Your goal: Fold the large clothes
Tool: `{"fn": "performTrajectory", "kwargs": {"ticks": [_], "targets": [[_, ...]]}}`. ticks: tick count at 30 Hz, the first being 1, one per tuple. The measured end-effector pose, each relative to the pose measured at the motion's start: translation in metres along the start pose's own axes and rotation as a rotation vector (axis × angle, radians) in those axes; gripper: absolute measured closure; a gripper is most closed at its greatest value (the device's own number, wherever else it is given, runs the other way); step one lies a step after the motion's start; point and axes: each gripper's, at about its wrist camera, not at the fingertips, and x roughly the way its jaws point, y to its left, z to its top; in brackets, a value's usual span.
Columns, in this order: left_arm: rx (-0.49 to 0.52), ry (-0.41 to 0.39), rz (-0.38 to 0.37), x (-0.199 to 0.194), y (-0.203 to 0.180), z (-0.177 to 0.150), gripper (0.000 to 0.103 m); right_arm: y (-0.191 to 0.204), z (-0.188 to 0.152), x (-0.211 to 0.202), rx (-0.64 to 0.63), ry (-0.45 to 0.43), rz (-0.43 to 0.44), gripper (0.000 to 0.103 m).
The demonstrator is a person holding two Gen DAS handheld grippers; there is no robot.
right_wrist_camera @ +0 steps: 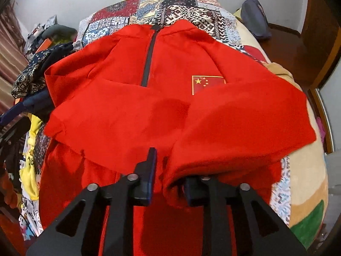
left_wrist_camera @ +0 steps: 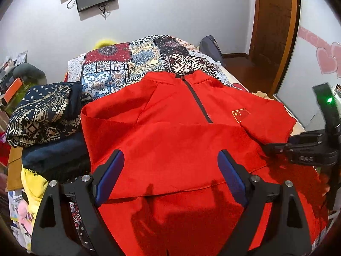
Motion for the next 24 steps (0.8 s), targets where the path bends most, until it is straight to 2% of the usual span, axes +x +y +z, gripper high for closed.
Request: {"fn": "performTrajectory", "kwargs": {"ticks": [2, 3, 8, 10, 12, 14, 18, 24], "targets": [[0.001, -0.004, -0.002, -0.002, -0.002, 0.001, 0.014, 0.001, 0.002, -0.011, 0.007, -0.018, 0.013, 0.058], [0.002, -0.006, -0.004, -0.002, -0.003, 0.001, 0.014, 0.000, 0.002, -0.021, 0.015, -0.044, 0.019, 0.055], [0.019, -0.010, -0.002, -0.002, -0.011, 0.003, 0.013, -0.018, 0.007, -0.057, 0.064, -0.158, 0.019, 0.051], [0.025, -0.011, -0.006, -0.001, -0.015, 0.004, 0.013, -0.035, 0.010, -0.074, 0.117, -0.220, 0.004, 0.047], [0.025, -0.009, -0.014, 0.001, -0.019, 0.006, 0.013, -0.053, 0.012, -0.081, 0.173, -0.260, -0.014, 0.037], [0.025, -0.005, -0.023, 0.003, -0.022, 0.006, 0.013, -0.074, 0.013, -0.082, 0.238, -0.280, -0.047, 0.035], [0.035, 0.008, -0.030, 0.012, -0.030, 0.007, 0.013, -0.120, 0.011, -0.060, 0.383, -0.243, -0.069, 0.035], [0.041, 0.041, -0.037, 0.029, -0.035, 0.008, 0.013, -0.167, -0.006, -0.002, 0.583, -0.123, -0.021, 0.035]]}}
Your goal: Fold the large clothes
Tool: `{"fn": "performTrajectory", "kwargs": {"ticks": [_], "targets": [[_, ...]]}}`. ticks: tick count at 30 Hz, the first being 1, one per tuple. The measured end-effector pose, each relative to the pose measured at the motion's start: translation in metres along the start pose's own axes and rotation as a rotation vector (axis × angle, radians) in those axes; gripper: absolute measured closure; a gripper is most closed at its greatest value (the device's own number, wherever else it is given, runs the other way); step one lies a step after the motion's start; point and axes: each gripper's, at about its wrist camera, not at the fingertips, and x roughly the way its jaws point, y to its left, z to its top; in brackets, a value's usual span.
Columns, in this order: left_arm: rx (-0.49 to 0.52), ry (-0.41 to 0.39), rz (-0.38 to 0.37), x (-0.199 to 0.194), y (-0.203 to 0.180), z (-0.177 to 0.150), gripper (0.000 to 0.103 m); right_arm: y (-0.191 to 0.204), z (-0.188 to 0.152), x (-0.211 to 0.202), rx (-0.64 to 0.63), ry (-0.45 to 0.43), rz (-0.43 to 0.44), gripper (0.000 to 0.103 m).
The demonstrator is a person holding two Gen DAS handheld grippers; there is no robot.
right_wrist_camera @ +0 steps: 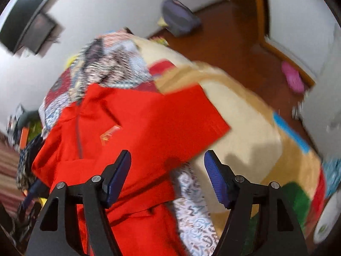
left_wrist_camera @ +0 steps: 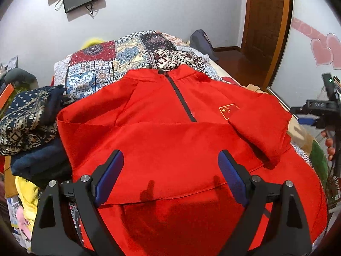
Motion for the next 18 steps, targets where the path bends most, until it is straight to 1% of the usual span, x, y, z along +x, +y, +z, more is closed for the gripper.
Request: {"fn": "performTrajectory", "kwargs": {"ticks": [3, 5, 6, 8, 10, 11, 12, 13, 14, 15, 16, 18], "targets": [[-0.007, 0.022, -0.004, 0.010, 0.000, -0.002, 0.013, -0.012, 0.000, 0.021, 0.044, 0.028, -0.002, 0.035], [-0.009, 0.034, -0.001, 0.016, 0.000, -0.003, 0.013, -0.013, 0.002, 0.032, 0.067, 0.047, 0.018, 0.035], [-0.011, 0.041, 0.002, 0.019, 0.000, -0.004, 0.013, -0.013, 0.002, 0.036, 0.078, 0.049, 0.029, 0.035], [-0.016, 0.050, 0.004, 0.024, 0.002, -0.006, 0.013, -0.009, 0.004, 0.038, 0.072, 0.023, 0.039, 0.036], [-0.021, 0.059, 0.005, 0.028, 0.003, -0.008, 0.013, -0.005, 0.008, 0.039, 0.044, -0.004, 0.034, 0.043], [-0.025, 0.062, 0.008, 0.030, 0.004, -0.009, 0.013, -0.006, 0.008, 0.038, 0.032, -0.008, 0.031, 0.052], [-0.028, 0.064, 0.010, 0.031, 0.005, -0.010, 0.013, -0.003, 0.009, 0.040, 0.021, -0.014, 0.031, 0.064], [-0.031, 0.065, 0.010, 0.032, 0.005, -0.010, 0.013, -0.005, 0.010, 0.042, 0.013, -0.015, 0.033, 0.072], [-0.035, 0.066, 0.011, 0.032, 0.007, -0.011, 0.013, -0.003, 0.011, 0.045, 0.009, -0.007, 0.033, 0.087], [-0.038, 0.065, 0.012, 0.031, 0.008, -0.011, 0.013, -0.002, 0.011, 0.046, 0.008, -0.003, 0.036, 0.095], [-0.041, 0.063, 0.014, 0.030, 0.010, -0.011, 0.013, -0.001, 0.012, 0.044, 0.001, -0.009, 0.028, 0.096], [-0.045, 0.055, 0.015, 0.026, 0.012, -0.011, 0.013, 0.010, 0.012, 0.031, -0.049, -0.053, -0.001, 0.099]]}}
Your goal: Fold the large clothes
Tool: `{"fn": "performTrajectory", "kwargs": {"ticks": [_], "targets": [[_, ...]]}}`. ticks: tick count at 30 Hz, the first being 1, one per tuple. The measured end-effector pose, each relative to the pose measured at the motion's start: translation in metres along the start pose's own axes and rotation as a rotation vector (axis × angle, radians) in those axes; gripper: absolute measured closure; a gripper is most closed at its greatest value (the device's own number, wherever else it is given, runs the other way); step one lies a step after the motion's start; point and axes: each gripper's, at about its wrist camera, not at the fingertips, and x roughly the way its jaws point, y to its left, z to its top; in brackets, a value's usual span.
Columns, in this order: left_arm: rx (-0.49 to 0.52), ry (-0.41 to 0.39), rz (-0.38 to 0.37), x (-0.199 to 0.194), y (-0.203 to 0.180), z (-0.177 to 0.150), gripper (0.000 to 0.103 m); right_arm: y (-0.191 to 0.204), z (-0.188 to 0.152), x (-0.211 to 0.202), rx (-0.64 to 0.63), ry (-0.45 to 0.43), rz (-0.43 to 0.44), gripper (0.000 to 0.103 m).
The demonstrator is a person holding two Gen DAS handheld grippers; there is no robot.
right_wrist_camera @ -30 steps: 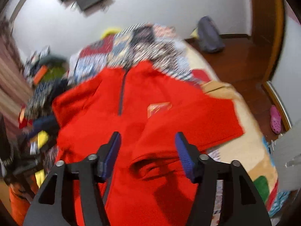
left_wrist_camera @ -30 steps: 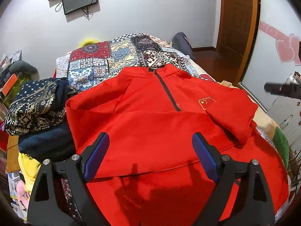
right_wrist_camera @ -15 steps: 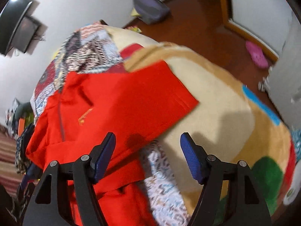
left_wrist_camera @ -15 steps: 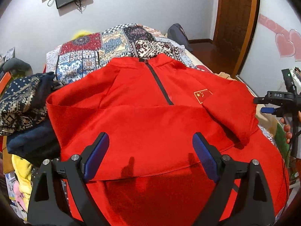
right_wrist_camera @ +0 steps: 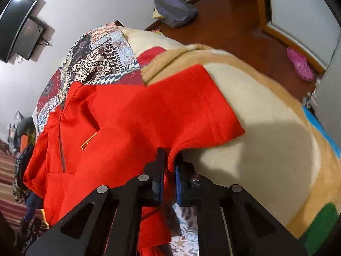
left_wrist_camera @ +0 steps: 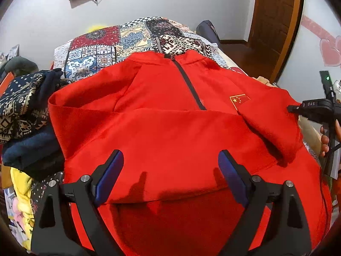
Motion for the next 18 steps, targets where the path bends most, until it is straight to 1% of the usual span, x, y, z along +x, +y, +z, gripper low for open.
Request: {"fn": "performTrajectory", "kwargs": {"ticks": [2, 5, 7, 10, 14, 17, 18], "targets": [[-0.001, -0.014, 0.005, -0.006, 0.003, 0.000, 0.013, 0.013, 0.002, -0.017, -0.052, -0.041, 0.001, 0.099], [-0.007, -0.037, 0.014, -0.017, 0.009, 0.001, 0.013, 0.040, 0.008, -0.048, -0.129, -0.105, 0.032, 0.099], [-0.018, -0.055, 0.013, -0.026, 0.014, 0.002, 0.013, 0.060, 0.012, -0.070, -0.175, -0.146, 0.068, 0.099], [-0.036, -0.090, 0.023, -0.044, 0.025, 0.002, 0.013, 0.100, 0.014, -0.104, -0.254, -0.199, 0.149, 0.099], [-0.065, -0.124, 0.031, -0.065, 0.042, -0.001, 0.013, 0.161, 0.006, -0.133, -0.379, -0.235, 0.245, 0.099], [-0.092, -0.156, 0.041, -0.085, 0.061, -0.005, 0.012, 0.206, -0.009, -0.140, -0.459, -0.232, 0.306, 0.099], [-0.101, -0.165, 0.043, -0.091, 0.068, -0.007, 0.011, 0.222, -0.016, -0.140, -0.489, -0.221, 0.326, 0.099]]}}
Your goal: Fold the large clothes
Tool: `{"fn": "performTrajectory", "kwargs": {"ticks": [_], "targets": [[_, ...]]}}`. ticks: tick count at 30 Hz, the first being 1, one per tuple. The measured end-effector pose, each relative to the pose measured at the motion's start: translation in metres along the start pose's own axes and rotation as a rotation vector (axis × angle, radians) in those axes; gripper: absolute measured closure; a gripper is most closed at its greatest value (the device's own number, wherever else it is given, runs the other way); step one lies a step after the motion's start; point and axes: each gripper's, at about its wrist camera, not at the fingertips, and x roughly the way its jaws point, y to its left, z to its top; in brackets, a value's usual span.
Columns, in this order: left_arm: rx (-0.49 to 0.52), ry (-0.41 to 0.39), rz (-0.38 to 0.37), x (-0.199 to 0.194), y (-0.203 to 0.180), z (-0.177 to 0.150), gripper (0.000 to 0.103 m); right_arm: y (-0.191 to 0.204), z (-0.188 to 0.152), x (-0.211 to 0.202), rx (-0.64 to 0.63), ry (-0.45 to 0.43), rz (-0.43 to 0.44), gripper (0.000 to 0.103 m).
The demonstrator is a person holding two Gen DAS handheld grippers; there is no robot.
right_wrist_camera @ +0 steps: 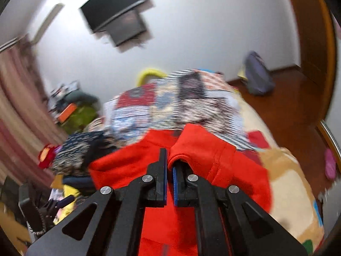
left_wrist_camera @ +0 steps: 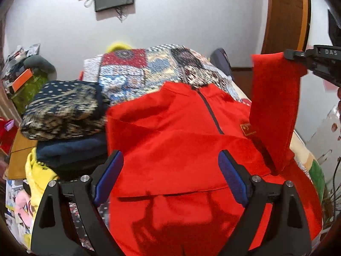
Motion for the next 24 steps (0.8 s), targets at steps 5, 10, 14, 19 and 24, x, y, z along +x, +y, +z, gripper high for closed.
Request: {"fn": "performTrajectory", "kwargs": {"ticks": [5, 10, 14, 19, 24], "targets": [[-0.059, -0.039, 0.032, -0.027, 0.039, -0.011, 0.006, 0.064, -0.017, 0.040, -0.093, 0.091, 0.088, 0.099], [-0.122, -0.006, 0.082, -0.033, 0.080, -0.033, 0.006, 0.104, -0.067, 0.097, -0.173, 0.289, 0.138, 0.099], [-0.170, 0.048, 0.104, -0.025, 0.103, -0.055, 0.006, 0.117, -0.116, 0.143, -0.215, 0.482, 0.145, 0.099], [-0.199, 0.104, 0.110, -0.014, 0.113, -0.075, 0.006, 0.116, -0.153, 0.167, -0.225, 0.635, 0.122, 0.097], [-0.192, 0.131, 0.109, -0.005, 0.107, -0.081, 0.006, 0.105, -0.158, 0.165, -0.155, 0.746, 0.127, 0.064]]}}
